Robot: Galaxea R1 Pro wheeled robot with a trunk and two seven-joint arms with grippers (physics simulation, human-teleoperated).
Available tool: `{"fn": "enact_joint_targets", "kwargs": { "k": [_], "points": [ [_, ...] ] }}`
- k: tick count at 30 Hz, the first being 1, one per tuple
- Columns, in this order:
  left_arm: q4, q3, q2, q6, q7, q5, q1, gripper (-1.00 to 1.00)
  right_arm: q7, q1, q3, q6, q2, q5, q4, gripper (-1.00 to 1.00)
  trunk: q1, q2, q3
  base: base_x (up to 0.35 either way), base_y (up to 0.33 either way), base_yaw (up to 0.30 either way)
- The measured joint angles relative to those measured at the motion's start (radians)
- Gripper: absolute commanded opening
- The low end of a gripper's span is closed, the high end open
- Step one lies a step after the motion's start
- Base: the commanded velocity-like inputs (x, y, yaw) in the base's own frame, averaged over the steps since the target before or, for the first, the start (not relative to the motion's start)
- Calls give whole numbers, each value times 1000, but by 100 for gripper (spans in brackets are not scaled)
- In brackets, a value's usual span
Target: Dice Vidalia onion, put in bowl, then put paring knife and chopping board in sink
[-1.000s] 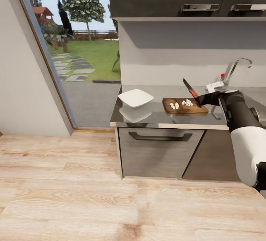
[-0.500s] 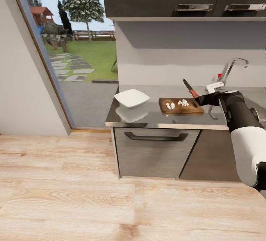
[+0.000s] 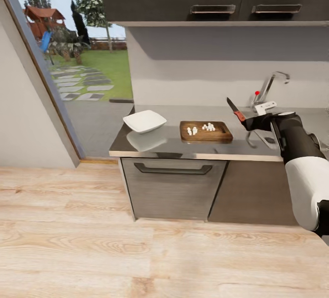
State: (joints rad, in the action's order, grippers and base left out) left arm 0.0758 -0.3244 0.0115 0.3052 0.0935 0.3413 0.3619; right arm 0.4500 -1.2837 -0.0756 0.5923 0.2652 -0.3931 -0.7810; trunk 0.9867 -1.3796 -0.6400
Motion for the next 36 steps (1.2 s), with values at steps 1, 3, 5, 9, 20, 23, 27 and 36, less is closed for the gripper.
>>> {"fn": "enact_joint_targets", "kwargs": {
  "k": [1, 3, 5, 9, 20, 23, 27, 36],
  "points": [
    [0, 0, 0, 0, 0, 0, 0, 100, 0, 0, 0, 0, 0, 0, 0, -100, 0, 0, 0, 0, -316, 0],
    [0, 0, 0, 0, 0, 0, 0, 100, 0, 0, 0, 0, 0, 0, 0, -100, 0, 0, 0, 0, -316, 0],
    [0, 0, 0, 0, 0, -1, 0, 100, -1, 0, 1, 0, 0, 0, 0, -100, 0, 0, 0, 0, -316, 0],
    [0, 0, 0, 0, 0, -1, 0, 100, -1, 0, 1, 0, 0, 0, 1, -100, 0, 0, 0, 0, -316, 0],
    [0, 0, -2, 0, 0, -1, 0, 100, -76, 0, 1, 3, -3, -1, 72, -100, 0, 0, 0, 0, -294, 0],
    [0, 0, -2, 1, 0, -1, 0, 100, -174, 0, 2, 1, -6, 0, 136, -100, 0, 0, 0, 0, -130, 0],
    [-1, 0, -2, 3, 0, -1, 0, 100, -241, 0, 1, -2, -6, 1, 188, -100, 0, 0, 0, 0, -21, 0],
    [-1, 0, 0, 4, 2, -1, 0, 100, -343, 0, 2, -28, -9, 4, 235, -100, 0, 0, 0, 50, -1, 0]
  ]
}}
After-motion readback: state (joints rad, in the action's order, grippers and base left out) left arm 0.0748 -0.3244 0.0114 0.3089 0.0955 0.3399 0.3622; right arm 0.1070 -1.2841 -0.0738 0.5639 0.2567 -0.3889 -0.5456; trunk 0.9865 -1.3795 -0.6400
